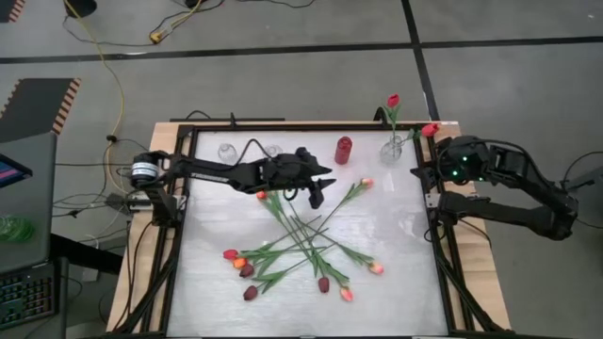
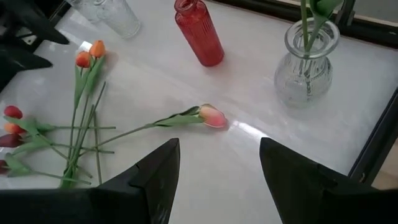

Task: Sort flowers into vase by color
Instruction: Put the white-pink flower into the left transparent vase

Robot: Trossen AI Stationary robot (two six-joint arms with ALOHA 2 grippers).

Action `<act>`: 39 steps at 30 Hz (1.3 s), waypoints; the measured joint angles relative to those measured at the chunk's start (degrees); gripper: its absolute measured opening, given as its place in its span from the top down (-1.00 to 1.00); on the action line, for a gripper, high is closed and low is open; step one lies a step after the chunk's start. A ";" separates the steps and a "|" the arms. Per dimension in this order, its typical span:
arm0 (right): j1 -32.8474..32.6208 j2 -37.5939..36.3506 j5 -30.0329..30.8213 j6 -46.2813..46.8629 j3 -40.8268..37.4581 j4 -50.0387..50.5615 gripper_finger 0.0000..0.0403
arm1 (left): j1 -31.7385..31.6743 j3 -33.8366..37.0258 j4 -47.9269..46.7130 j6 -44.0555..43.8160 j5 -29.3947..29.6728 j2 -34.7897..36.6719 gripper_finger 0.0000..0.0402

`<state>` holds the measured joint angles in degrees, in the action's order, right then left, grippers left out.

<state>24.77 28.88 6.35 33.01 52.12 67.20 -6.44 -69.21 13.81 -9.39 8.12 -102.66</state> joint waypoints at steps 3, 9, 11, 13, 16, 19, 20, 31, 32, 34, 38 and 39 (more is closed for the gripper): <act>0.00 0.00 0.02 -0.01 0.00 -0.01 -0.23 | -0.02 -5.54 -4.17 1.69 -0.13 -4.37 0.26; 0.00 0.00 0.06 0.00 0.00 0.00 -0.23 | -0.11 -18.23 -17.49 2.32 -1.02 -13.21 0.26; 0.00 0.00 0.07 0.00 0.00 0.00 -0.23 | -0.11 -22.10 -21.76 2.32 -1.04 -16.08 0.26; 0.00 0.00 0.07 0.00 0.00 0.00 -0.23 | -0.11 -25.67 -24.72 2.34 -1.03 -18.98 0.26; 0.00 0.00 0.09 0.00 0.01 0.00 -0.24 | -0.13 -29.93 -28.16 2.32 -1.02 -22.99 0.26; 0.00 0.00 0.11 0.00 0.02 0.02 -0.24 | -0.14 -32.76 -30.15 2.25 -1.02 -26.42 0.26; 0.02 0.00 0.15 0.00 0.02 0.02 -0.24 | -0.15 -33.57 -30.00 2.25 -1.02 -27.51 0.26; 0.01 0.00 1.19 -0.01 0.04 0.04 -0.24 | -0.57 -34.64 -30.02 -0.15 -0.37 -32.14 0.26; 0.00 0.00 1.24 -0.02 0.04 0.04 -0.24 | -0.59 -34.64 -29.57 -0.44 -0.41 -32.50 0.26; 0.02 0.00 1.26 -0.02 0.04 0.04 -0.24 | -0.57 -34.62 -29.75 -0.85 -1.00 -32.60 0.26; 0.01 0.00 1.25 -0.02 0.04 0.04 -0.24 | -0.57 -34.62 -29.69 -1.60 -1.88 -32.60 0.26; 0.01 0.00 1.27 -0.02 0.04 0.04 -0.24 | -0.57 -34.62 -29.69 -2.06 -2.05 -32.60 0.26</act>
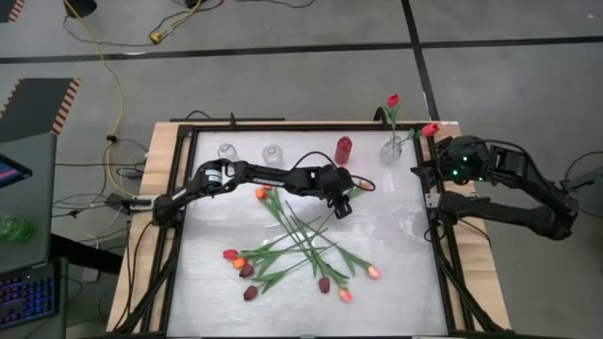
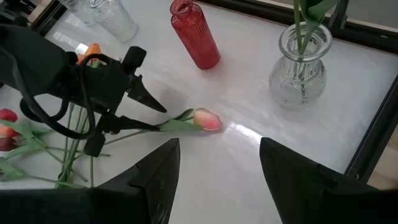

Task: Sort flowers into vase by color
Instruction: Put the white-pink flower into the left transparent vase

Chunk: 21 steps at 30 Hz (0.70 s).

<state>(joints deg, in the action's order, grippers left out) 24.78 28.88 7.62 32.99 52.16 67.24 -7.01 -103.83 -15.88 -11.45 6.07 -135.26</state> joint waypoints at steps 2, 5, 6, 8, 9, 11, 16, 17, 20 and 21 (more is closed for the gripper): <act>0.01 0.00 -0.02 0.00 0.00 0.00 -0.24 | 0.00 0.00 0.00 -1.17 -1.63 0.00 0.26; 0.01 0.00 -0.02 0.00 0.00 0.01 -0.24 | 0.15 0.00 -0.58 -2.07 -4.21 0.00 0.26; -0.01 0.00 -0.02 0.00 0.00 0.00 -0.24 | 0.33 0.00 -0.98 -2.11 -4.25 0.00 0.26; 0.01 0.00 -0.01 0.00 0.00 0.01 -0.24 | 0.58 0.00 -1.09 -1.80 -3.94 0.00 0.26; -0.01 0.00 -0.02 0.00 0.00 0.01 -0.24 | 0.65 0.00 -1.11 -1.76 -3.87 0.00 0.27; 0.01 0.00 0.00 0.00 0.00 0.00 -0.24 | 0.71 0.00 -1.30 -1.80 -4.51 0.00 0.28; 0.00 0.00 -0.02 0.00 0.00 0.02 -0.24 | 0.94 0.00 -2.96 -1.85 -5.13 0.01 0.36; 0.00 0.00 -0.02 0.00 0.00 0.02 -0.24 | 1.02 0.00 -2.98 -1.85 -4.79 0.02 0.38; 0.01 0.00 -0.02 0.00 0.00 0.02 -0.24 | 1.03 0.00 -2.82 -1.85 -4.73 0.02 0.44; 0.01 0.00 -0.02 0.00 0.00 0.02 -0.24 | 1.03 0.00 -2.88 -1.86 -4.72 0.02 0.47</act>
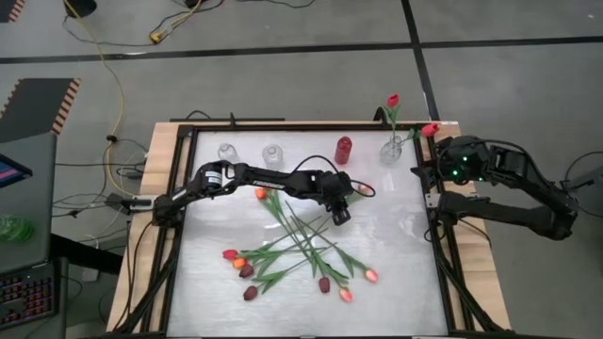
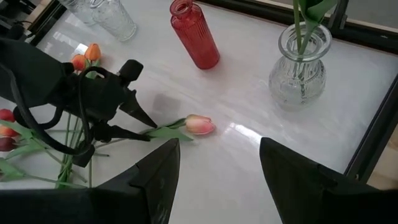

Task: Sort flowers into vase by color
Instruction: Put the white-pink flower into the left transparent vase

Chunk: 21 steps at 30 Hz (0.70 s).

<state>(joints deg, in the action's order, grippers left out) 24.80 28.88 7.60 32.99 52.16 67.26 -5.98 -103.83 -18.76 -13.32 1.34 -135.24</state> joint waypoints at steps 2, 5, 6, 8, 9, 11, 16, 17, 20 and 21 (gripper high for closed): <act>0.00 0.00 0.00 0.00 0.00 -0.02 -0.24 | 0.00 0.00 -0.47 -0.01 -0.03 0.00 0.53; -0.01 0.00 0.00 0.00 0.01 -0.01 -0.24 | -0.04 0.00 -0.88 -0.01 0.00 0.00 0.65; 0.00 0.00 0.00 0.00 0.01 0.00 -0.24 | -0.04 0.00 -0.86 -0.01 0.00 0.00 0.70; 0.00 0.00 0.00 0.00 0.01 -0.01 -0.24 | -0.02 0.00 -0.76 -0.02 0.01 0.00 0.78; -0.02 0.00 0.00 0.00 0.00 0.00 -0.24 | -0.03 0.00 -0.74 -0.22 0.01 0.00 0.83; -0.02 0.00 0.00 0.00 0.00 -0.02 -0.24 | -0.15 0.00 -0.73 -1.29 -0.03 0.00 0.91; -0.02 0.00 0.00 0.00 0.02 -0.02 -0.24 | -0.66 0.00 -0.68 -3.27 -0.13 0.02 0.98; 0.00 0.00 0.00 0.00 0.02 0.00 -0.24 | -0.85 0.00 -0.68 -3.55 -0.13 0.02 0.97; 0.00 0.00 0.00 0.00 0.02 -0.02 -0.24 | -1.51 0.00 -0.68 -4.49 -0.23 0.02 0.98; -0.01 0.00 0.00 0.01 0.01 -0.01 -0.24 | -1.73 0.00 -0.68 -4.52 -0.22 0.02 0.99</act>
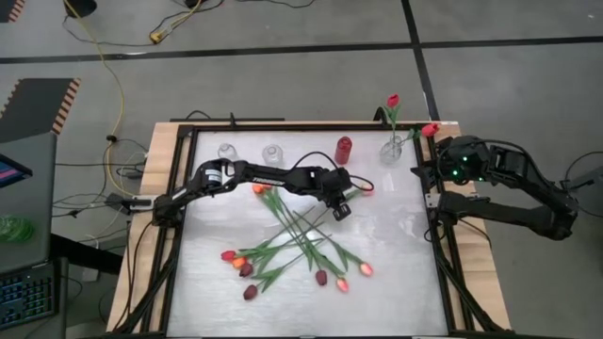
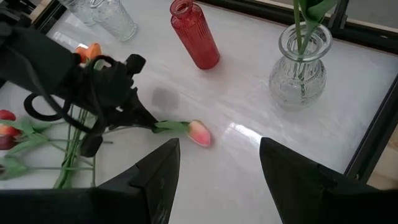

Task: Sort flowers into vase by color
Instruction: Put the white-pink flower into the left transparent vase

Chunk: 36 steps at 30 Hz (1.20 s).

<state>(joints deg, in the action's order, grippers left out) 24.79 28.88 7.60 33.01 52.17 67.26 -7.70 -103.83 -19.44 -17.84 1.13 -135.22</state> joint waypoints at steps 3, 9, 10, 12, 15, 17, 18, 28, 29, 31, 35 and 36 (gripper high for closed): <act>0.01 0.00 0.00 0.00 0.01 0.00 -0.24 | -0.63 0.02 0.18 -0.76 -1.32 0.22 0.99; 0.00 -0.01 0.00 0.00 0.00 0.00 -0.24 | -1.51 -1.97 1.54 -1.89 -5.31 0.26 1.00; 0.00 0.00 0.00 0.01 0.01 -0.01 -0.24 | -1.59 -2.47 1.40 -1.87 -5.29 0.28 1.00; -0.01 -0.01 0.00 0.01 0.01 -0.01 -0.24 | -1.77 -3.83 1.25 -1.67 -5.38 0.28 1.00; 0.01 0.00 0.00 0.01 0.01 0.01 -0.24 | -2.02 -6.05 1.50 -1.34 -5.39 0.34 1.00; -0.01 0.00 -0.02 -0.01 0.01 0.01 -0.24 | -2.24 -7.63 1.30 -0.93 -5.38 0.35 1.00; 0.00 0.00 -0.02 0.01 0.00 0.01 -0.24 | -2.35 -8.55 1.10 -0.91 -5.38 0.35 1.00; 0.00 -0.01 -0.02 0.01 0.01 0.02 -0.24 | -3.67 -13.76 0.29 0.28 -5.35 3.14 1.00; 0.00 -0.02 -0.02 0.01 0.01 0.03 -0.24 | -3.89 -13.77 0.10 0.67 -5.36 4.03 1.00; -0.01 -0.02 -0.02 0.01 0.01 0.03 -0.24 | -4.27 -13.81 -0.90 1.75 -5.15 5.92 1.00; -0.01 -0.02 -0.02 0.01 0.01 0.03 -0.24 | -4.57 -11.47 -1.70 4.30 -2.88 10.42 1.00; 0.00 -0.02 -0.02 0.01 0.01 0.03 -0.24 | -4.55 -10.59 -2.02 4.94 -2.00 11.76 1.00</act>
<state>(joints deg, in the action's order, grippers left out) 24.79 28.86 7.57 33.01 52.18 67.29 -12.26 -114.43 -21.46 -12.90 -0.87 -123.45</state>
